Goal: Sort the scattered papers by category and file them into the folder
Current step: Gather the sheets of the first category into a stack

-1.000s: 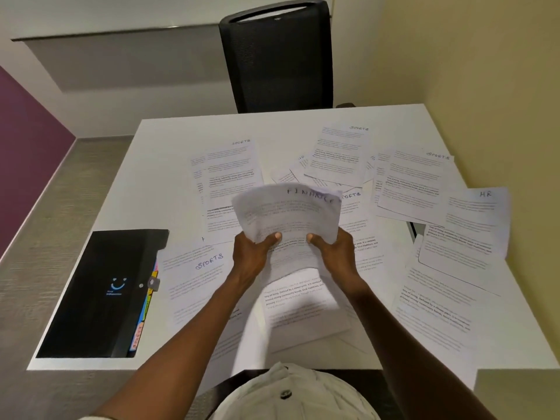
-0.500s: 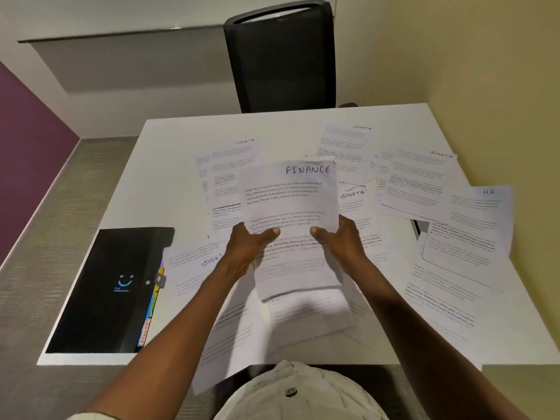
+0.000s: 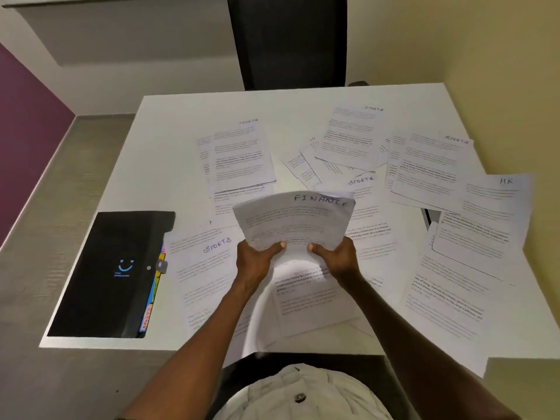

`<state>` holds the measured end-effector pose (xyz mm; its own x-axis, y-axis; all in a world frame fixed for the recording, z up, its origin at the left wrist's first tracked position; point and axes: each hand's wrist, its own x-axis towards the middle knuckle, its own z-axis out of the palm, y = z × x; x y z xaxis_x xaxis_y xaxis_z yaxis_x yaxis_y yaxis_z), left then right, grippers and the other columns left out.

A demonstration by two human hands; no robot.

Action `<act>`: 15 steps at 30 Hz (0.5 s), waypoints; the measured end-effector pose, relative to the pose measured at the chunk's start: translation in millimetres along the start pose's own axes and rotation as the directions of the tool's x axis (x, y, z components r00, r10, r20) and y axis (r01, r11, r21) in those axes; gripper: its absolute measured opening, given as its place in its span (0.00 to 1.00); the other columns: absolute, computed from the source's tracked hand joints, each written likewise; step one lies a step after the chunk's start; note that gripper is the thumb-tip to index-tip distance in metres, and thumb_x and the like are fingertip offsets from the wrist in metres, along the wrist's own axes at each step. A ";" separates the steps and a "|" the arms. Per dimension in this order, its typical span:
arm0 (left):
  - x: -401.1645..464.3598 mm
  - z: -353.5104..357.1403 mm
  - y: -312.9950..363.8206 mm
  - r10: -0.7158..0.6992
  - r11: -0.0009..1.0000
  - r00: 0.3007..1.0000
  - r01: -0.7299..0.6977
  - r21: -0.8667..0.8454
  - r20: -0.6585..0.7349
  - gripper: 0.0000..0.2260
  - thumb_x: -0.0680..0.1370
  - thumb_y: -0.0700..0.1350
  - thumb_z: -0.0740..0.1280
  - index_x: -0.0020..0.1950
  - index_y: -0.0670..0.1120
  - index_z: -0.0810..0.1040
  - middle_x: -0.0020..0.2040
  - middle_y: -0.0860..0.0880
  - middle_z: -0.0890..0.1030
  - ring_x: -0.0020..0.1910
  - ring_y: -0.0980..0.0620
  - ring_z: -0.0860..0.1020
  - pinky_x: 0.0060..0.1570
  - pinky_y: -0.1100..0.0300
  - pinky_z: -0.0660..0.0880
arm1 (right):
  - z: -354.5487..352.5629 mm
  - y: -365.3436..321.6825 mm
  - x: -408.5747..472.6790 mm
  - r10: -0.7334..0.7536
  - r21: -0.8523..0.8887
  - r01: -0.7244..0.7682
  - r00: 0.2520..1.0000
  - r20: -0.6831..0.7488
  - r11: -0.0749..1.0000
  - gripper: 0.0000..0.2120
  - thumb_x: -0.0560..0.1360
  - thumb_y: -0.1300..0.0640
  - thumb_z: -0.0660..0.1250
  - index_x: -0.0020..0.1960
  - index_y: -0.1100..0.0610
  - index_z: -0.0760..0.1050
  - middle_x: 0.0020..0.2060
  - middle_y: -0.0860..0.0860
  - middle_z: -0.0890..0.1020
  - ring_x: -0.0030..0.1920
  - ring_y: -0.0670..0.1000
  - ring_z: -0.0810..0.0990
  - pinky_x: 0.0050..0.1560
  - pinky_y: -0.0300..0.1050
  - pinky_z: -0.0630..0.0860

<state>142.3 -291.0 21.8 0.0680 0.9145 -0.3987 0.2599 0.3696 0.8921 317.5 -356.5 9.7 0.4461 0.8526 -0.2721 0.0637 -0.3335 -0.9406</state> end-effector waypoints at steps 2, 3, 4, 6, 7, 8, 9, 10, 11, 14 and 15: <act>0.2 0.4 0.4 0.004 1.000 1.000 -0.004 -0.017 -0.002 0.21 0.69 0.44 0.80 0.59 0.48 0.81 0.50 0.55 0.85 0.48 0.59 0.82 0.41 0.72 0.77 | -2.0 -3.9 3.9 -0.008 -0.012 0.008 1.000 0.000 1.000 0.18 0.71 0.63 0.75 0.59 0.56 0.76 0.51 0.50 0.82 0.49 0.50 0.82 0.43 0.34 0.80; 1.8 -0.4 0.6 0.015 1.000 1.000 -0.015 -0.019 0.005 0.21 0.69 0.44 0.80 0.60 0.48 0.81 0.50 0.54 0.85 0.48 0.59 0.82 0.42 0.71 0.77 | -3.1 -7.1 5.5 -0.006 -0.018 0.006 1.000 -0.005 1.000 0.19 0.71 0.62 0.75 0.59 0.57 0.76 0.51 0.50 0.82 0.50 0.50 0.82 0.42 0.33 0.80; 3.2 -1.9 2.6 0.030 0.999 0.999 -0.030 -0.015 0.020 0.21 0.68 0.44 0.80 0.60 0.48 0.81 0.51 0.53 0.85 0.49 0.57 0.83 0.45 0.68 0.79 | -4.5 -10.3 5.9 -0.004 -0.032 0.004 1.000 -0.003 0.999 0.19 0.71 0.62 0.75 0.60 0.58 0.76 0.51 0.50 0.82 0.50 0.51 0.82 0.41 0.32 0.79; 7.8 -7.2 9.2 0.059 0.998 0.997 -0.060 0.017 0.052 0.20 0.68 0.44 0.81 0.58 0.48 0.82 0.50 0.53 0.85 0.49 0.57 0.83 0.46 0.67 0.79 | -6.9 -17.4 5.5 -0.022 -0.076 0.023 1.000 0.014 0.997 0.20 0.71 0.61 0.75 0.61 0.59 0.77 0.51 0.50 0.82 0.50 0.51 0.82 0.39 0.30 0.77; 10.3 -10.9 13.9 0.068 0.997 0.995 -0.070 0.032 0.073 0.19 0.68 0.43 0.81 0.57 0.48 0.82 0.50 0.53 0.85 0.48 0.58 0.83 0.44 0.68 0.78 | -8.5 -22.4 4.6 -0.035 -0.087 0.037 0.999 0.028 0.996 0.20 0.71 0.61 0.75 0.61 0.58 0.76 0.51 0.50 0.82 0.49 0.48 0.82 0.38 0.28 0.76; 13.4 -16.2 19.0 0.063 0.996 0.993 -0.069 0.051 0.100 0.19 0.68 0.43 0.81 0.57 0.48 0.82 0.49 0.53 0.86 0.47 0.60 0.83 0.44 0.69 0.78 | -10.1 -28.0 3.2 -0.044 -0.085 0.048 0.998 0.047 0.995 0.20 0.71 0.61 0.75 0.62 0.57 0.76 0.52 0.48 0.82 0.48 0.43 0.81 0.38 0.26 0.75; 15.4 -22.5 25.1 0.052 0.997 0.990 -0.060 0.058 0.134 0.20 0.67 0.43 0.81 0.57 0.47 0.82 0.49 0.53 0.86 0.46 0.60 0.84 0.45 0.68 0.78 | -11.2 -34.0 1.8 -0.057 -0.079 0.062 0.996 0.067 0.995 0.20 0.72 0.61 0.74 0.62 0.56 0.75 0.53 0.47 0.82 0.49 0.39 0.80 0.38 0.25 0.74; 19.0 -29.5 29.3 0.024 0.997 0.986 -0.035 0.068 0.166 0.23 0.66 0.45 0.82 0.58 0.47 0.82 0.49 0.52 0.86 0.47 0.58 0.84 0.48 0.65 0.79 | -11.4 -40.0 0.6 -0.075 -0.087 0.083 0.994 0.084 0.993 0.21 0.72 0.60 0.74 0.63 0.55 0.74 0.53 0.45 0.81 0.50 0.37 0.79 0.39 0.25 0.74; 22.0 -37.2 33.7 -0.009 0.997 0.978 -0.006 0.073 0.207 0.25 0.63 0.47 0.83 0.59 0.47 0.82 0.50 0.51 0.86 0.47 0.55 0.85 0.52 0.61 0.79 | -10.4 -46.6 -0.5 -0.093 -0.108 0.103 0.991 0.093 0.989 0.21 0.73 0.59 0.74 0.64 0.54 0.74 0.54 0.45 0.81 0.51 0.38 0.79 0.40 0.26 0.74; 28.1 -61.2 41.4 -0.087 0.992 0.955 0.057 0.110 0.284 0.30 0.59 0.51 0.85 0.58 0.46 0.82 0.49 0.49 0.87 0.46 0.53 0.83 0.55 0.58 0.77 | 0.3 -59.8 -3.0 -0.125 -0.185 0.145 0.985 0.118 0.972 0.22 0.74 0.56 0.72 0.67 0.53 0.72 0.57 0.43 0.79 0.54 0.44 0.78 0.43 0.24 0.68; 30.3 -69.2 42.8 -0.113 0.988 0.952 0.077 0.134 0.285 0.30 0.60 0.51 0.85 0.58 0.44 0.81 0.47 0.49 0.86 0.43 0.55 0.82 0.50 0.62 0.77 | 6.5 -64.0 -4.2 -0.131 -0.200 0.155 0.983 0.126 0.967 0.23 0.75 0.55 0.72 0.68 0.53 0.71 0.57 0.42 0.77 0.55 0.44 0.75 0.43 0.22 0.66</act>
<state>88.8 -236.0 62.6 0.3104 0.7818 -0.5408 0.3910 0.4135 0.8222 305.7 -336.1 69.7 0.3176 0.9330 -0.1695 0.3094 -0.2709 -0.9115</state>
